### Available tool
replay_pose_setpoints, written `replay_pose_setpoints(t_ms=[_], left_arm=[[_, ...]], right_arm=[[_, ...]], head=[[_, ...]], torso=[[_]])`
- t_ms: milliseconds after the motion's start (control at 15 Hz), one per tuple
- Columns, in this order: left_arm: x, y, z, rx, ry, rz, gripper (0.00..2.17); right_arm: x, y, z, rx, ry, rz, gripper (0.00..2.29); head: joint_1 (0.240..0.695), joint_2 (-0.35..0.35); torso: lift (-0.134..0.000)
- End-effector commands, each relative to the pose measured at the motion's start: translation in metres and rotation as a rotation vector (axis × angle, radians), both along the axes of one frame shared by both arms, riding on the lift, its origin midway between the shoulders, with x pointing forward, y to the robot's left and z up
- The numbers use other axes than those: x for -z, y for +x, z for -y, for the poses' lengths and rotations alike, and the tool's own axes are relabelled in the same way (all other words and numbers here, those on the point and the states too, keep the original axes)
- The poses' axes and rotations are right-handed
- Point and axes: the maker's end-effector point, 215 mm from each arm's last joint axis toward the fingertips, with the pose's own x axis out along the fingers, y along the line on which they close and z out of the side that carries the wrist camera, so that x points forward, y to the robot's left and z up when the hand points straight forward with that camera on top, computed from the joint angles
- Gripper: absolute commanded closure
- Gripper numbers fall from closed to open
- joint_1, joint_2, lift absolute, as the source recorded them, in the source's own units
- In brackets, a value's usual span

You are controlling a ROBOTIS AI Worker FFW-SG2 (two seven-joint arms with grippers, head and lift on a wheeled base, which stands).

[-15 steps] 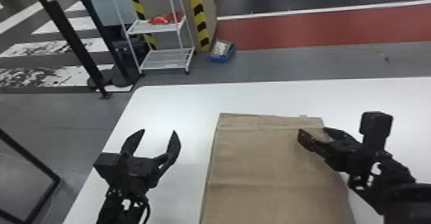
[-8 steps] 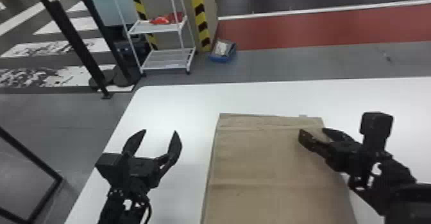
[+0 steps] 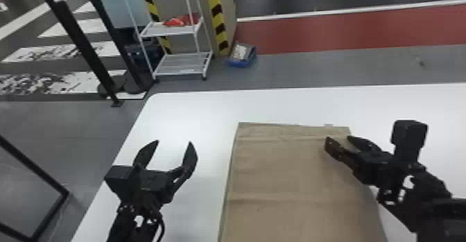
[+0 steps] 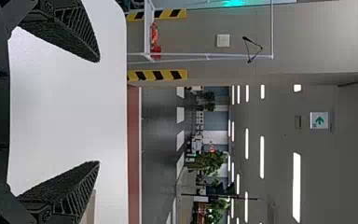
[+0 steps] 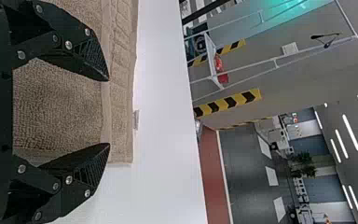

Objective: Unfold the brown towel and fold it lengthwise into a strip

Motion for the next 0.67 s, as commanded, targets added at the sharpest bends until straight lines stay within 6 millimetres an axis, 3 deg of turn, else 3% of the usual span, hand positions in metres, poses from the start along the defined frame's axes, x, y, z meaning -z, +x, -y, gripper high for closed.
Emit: replay_pose_setpoints(t_ms=[0, 200, 400, 600], left_arm=[[0.0003, 0.0, -0.0001, 0.0, 0.0, 0.0, 0.1], [0.0003, 0.0, -0.0001, 0.0, 0.0, 0.0, 0.1], [0.0003, 0.0, -0.0001, 0.0, 0.0, 0.0, 0.1], [0.0008, -0.0006, -0.0003, 0.0, 0.001, -0.002, 0.1]], right_arm=[[0.0051, -0.0012, 0.0013, 0.0, -0.006, -0.019, 0.47], [0.0122, -0.0027, 0.0023, 0.0, -0.019, -0.049, 0.47], [0.0087, -0.0011, 0.0015, 0.001, -0.017, -0.042, 0.62], [0.0069, -0.003, 0.0015, 0.006, -0.016, -0.035, 0.62]], head=[[0.695, 0.241], [0.695, 0.238], [0.695, 0.238], [0.695, 0.239]], torso=[[-0.125], [-0.125], [-0.125], [-0.125]])
